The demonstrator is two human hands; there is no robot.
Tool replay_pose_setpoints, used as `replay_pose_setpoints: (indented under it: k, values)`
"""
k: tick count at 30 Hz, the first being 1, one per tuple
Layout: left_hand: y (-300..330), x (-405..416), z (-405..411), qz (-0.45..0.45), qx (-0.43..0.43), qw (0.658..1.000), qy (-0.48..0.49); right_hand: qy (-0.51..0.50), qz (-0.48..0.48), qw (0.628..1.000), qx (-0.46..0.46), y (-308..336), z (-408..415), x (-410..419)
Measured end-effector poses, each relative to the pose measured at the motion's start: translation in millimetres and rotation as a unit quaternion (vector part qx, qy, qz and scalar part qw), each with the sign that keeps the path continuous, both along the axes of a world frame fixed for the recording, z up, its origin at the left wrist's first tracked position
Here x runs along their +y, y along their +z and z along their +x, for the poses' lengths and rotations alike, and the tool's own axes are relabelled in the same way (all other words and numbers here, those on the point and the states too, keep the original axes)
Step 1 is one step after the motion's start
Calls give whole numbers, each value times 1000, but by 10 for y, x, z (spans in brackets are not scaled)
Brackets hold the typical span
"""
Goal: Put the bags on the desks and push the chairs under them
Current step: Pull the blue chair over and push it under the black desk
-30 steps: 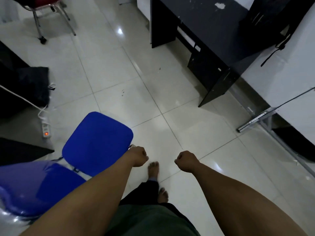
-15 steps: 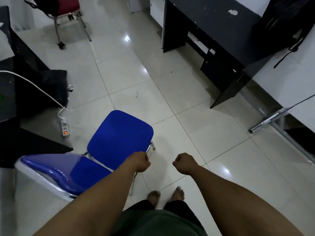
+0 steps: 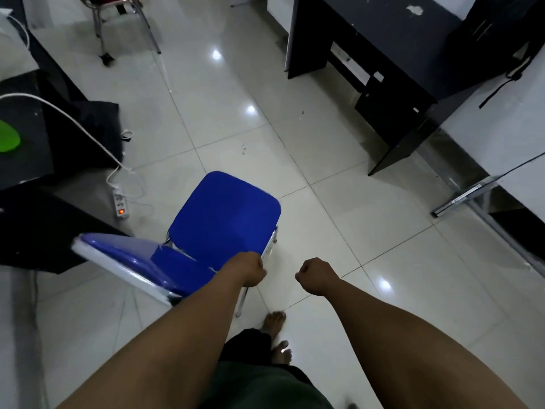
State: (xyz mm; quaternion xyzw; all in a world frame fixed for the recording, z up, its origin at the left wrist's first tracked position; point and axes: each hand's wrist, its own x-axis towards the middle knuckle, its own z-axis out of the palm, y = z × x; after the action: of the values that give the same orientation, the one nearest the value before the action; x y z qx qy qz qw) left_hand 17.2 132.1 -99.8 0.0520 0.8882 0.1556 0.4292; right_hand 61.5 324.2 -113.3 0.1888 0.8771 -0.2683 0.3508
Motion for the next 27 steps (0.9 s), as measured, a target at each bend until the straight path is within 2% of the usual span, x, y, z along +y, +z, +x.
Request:
replay_pose_setpoints:
  k: [10, 17, 22, 27]
  values:
    - [169, -568, 202, -1, 27, 998, -62, 6, -11, 1000, -2, 3, 333, -831]
    - [221, -1375, -110, 8, 43, 994, -101, -50, -10, 999, 10, -39, 158, -1528]
    - [223, -1732, -203, 34, 65, 995, -67, -37, -29, 999, 28, 55, -41, -1978]
    - [329, -1841, -239, 24, 87, 990, -111, 0, -29, 999, 37, 130, -256, -2217]
